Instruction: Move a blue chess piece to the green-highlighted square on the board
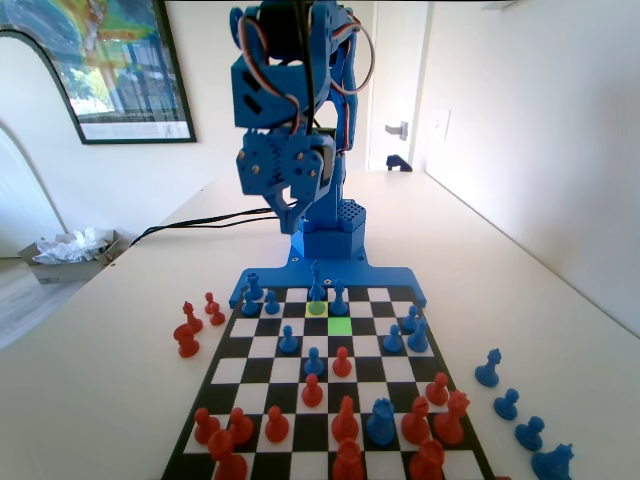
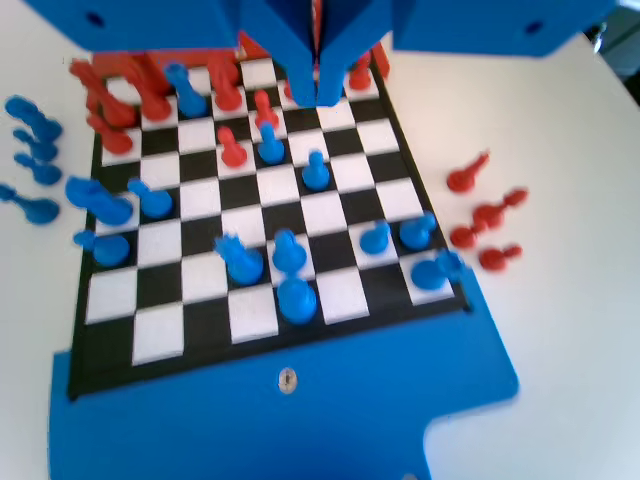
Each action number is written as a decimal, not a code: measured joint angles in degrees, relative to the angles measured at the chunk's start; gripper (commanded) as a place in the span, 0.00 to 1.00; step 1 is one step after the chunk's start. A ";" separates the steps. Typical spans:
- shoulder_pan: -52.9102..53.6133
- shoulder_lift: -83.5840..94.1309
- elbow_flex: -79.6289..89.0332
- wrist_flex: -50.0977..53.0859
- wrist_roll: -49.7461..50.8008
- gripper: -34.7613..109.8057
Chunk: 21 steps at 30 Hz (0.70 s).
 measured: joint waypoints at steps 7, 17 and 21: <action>-1.85 -2.46 4.13 -3.34 -1.67 0.27; -2.64 -5.27 6.94 -7.29 -3.16 0.30; -2.55 -6.06 6.94 -8.17 -3.96 0.30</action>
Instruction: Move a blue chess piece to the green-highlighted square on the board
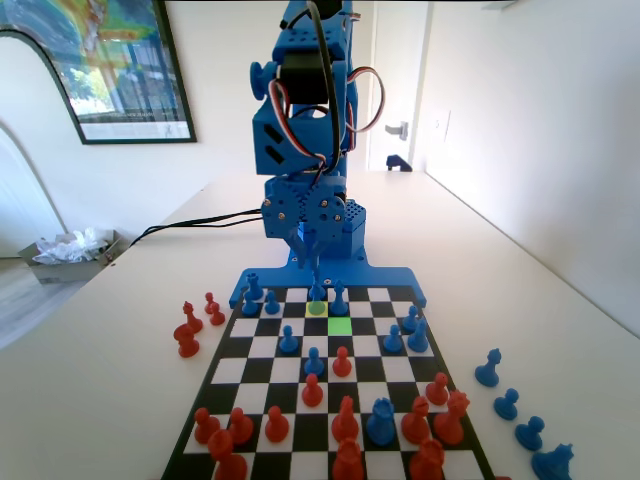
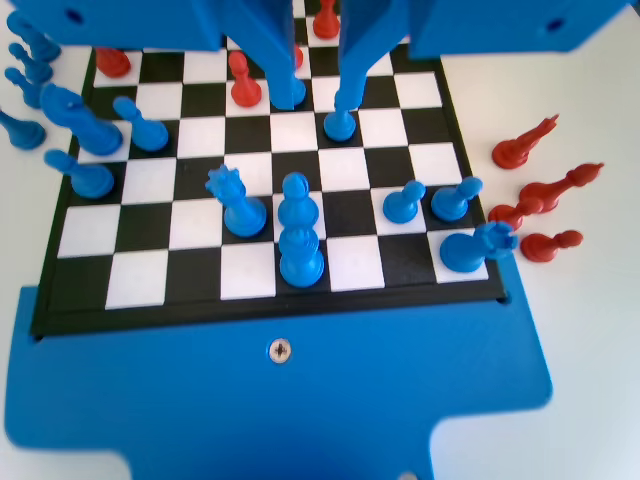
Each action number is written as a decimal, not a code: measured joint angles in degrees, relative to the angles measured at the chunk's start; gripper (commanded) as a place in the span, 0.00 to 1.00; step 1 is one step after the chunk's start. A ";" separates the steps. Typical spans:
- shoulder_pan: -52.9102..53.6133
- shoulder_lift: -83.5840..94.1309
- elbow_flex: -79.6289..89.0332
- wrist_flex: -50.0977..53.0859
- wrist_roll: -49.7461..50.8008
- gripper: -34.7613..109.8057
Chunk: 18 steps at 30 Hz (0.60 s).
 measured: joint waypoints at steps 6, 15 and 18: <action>0.18 -2.20 2.72 -2.72 -1.05 0.30; -0.53 -3.25 5.19 -6.59 -1.05 0.31; -0.79 -3.25 5.62 -6.77 -1.05 0.31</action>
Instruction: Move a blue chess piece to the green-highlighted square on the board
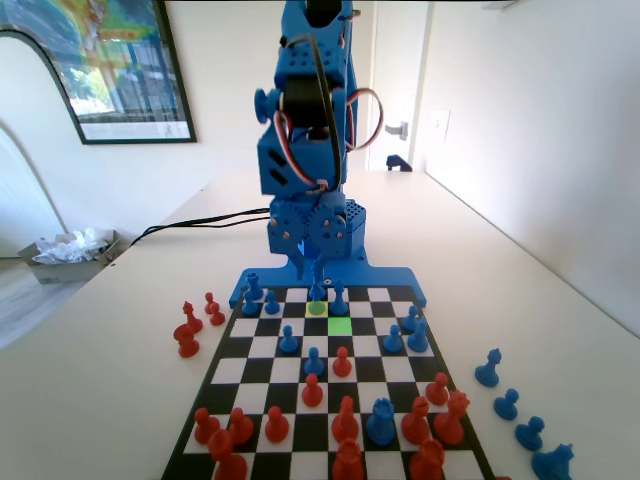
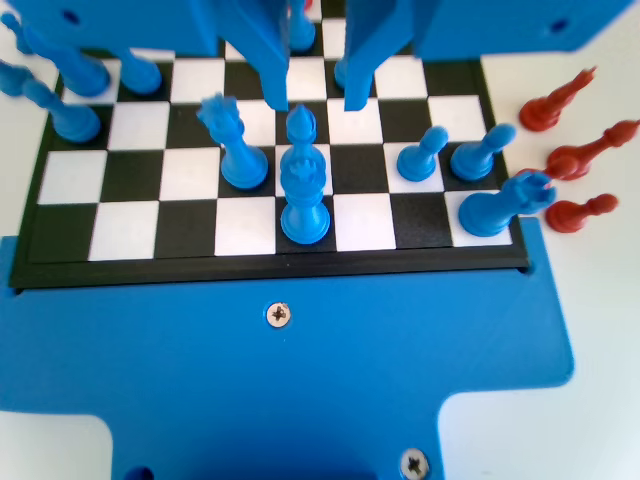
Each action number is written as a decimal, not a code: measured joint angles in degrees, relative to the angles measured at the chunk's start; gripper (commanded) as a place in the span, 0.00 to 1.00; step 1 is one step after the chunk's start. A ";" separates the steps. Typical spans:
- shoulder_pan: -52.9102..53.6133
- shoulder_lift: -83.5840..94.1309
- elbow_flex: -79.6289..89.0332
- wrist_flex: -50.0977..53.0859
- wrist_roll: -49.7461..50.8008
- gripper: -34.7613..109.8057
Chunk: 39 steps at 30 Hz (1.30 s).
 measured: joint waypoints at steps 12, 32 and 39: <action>-1.32 -2.02 1.05 -3.60 0.00 0.31; -1.23 -5.01 2.02 -9.32 0.00 0.31; -1.85 -6.06 4.39 -11.69 -0.88 0.31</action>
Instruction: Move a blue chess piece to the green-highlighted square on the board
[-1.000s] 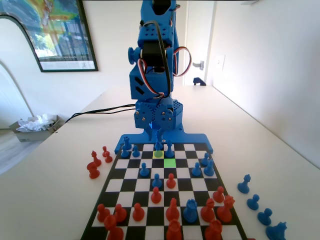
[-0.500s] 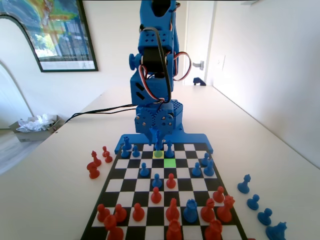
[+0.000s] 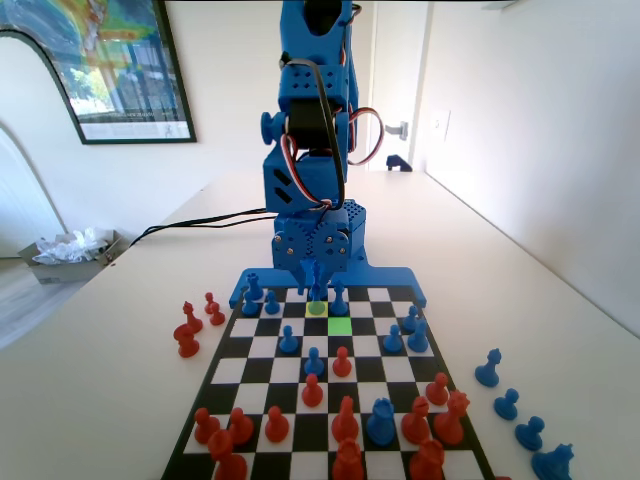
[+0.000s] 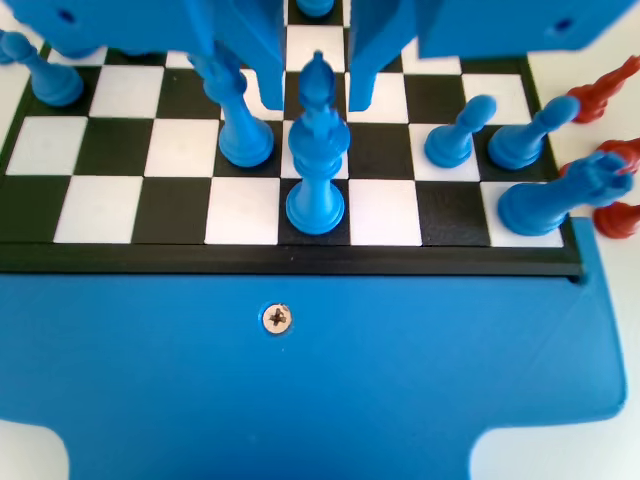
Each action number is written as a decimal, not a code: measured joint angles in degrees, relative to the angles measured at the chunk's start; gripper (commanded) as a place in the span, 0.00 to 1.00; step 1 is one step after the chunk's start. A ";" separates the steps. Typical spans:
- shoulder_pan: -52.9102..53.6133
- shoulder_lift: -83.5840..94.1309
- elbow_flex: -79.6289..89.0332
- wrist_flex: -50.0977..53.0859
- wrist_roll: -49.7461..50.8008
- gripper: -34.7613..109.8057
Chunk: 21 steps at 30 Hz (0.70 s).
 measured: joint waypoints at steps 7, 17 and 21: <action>0.00 0.00 0.62 -0.79 -0.09 0.31; 0.00 0.09 1.14 -1.05 -0.62 0.25; 0.00 0.09 1.23 -1.41 -1.14 0.25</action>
